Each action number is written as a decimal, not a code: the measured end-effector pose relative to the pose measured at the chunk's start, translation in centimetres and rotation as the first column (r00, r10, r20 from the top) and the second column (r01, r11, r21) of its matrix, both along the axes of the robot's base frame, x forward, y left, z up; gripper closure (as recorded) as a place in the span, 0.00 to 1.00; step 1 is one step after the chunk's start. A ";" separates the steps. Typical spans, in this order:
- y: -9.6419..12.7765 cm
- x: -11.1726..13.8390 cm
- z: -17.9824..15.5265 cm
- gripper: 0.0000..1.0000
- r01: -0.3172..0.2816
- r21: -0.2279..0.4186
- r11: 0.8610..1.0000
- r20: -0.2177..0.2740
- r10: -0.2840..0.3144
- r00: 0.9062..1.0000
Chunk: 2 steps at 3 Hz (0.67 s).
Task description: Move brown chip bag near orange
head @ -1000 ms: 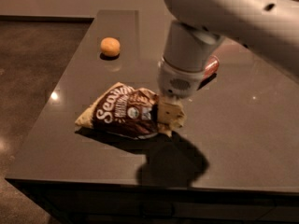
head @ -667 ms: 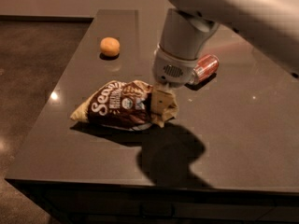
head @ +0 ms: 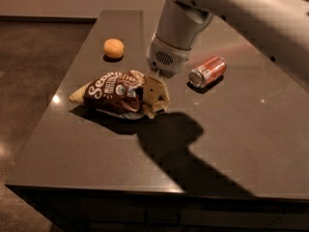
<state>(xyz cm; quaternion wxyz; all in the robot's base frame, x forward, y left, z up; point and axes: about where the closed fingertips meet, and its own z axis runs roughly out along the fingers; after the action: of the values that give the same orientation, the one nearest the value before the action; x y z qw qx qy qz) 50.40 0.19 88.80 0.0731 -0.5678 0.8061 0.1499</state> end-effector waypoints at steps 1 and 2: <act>0.8 1.1 0.1 1.00 0.060 0.022 0.998 -0.015 -0.060 0.998; 1.3 2.2 0.2 1.00 0.091 0.032 0.995 -0.008 -0.091 0.996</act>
Offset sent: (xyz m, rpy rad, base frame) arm 0.0364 0.0151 0.0041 0.0349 0.0002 -0.1299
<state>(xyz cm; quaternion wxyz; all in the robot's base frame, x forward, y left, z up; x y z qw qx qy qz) 52.63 1.47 89.05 0.0862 -0.5288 0.8288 0.1612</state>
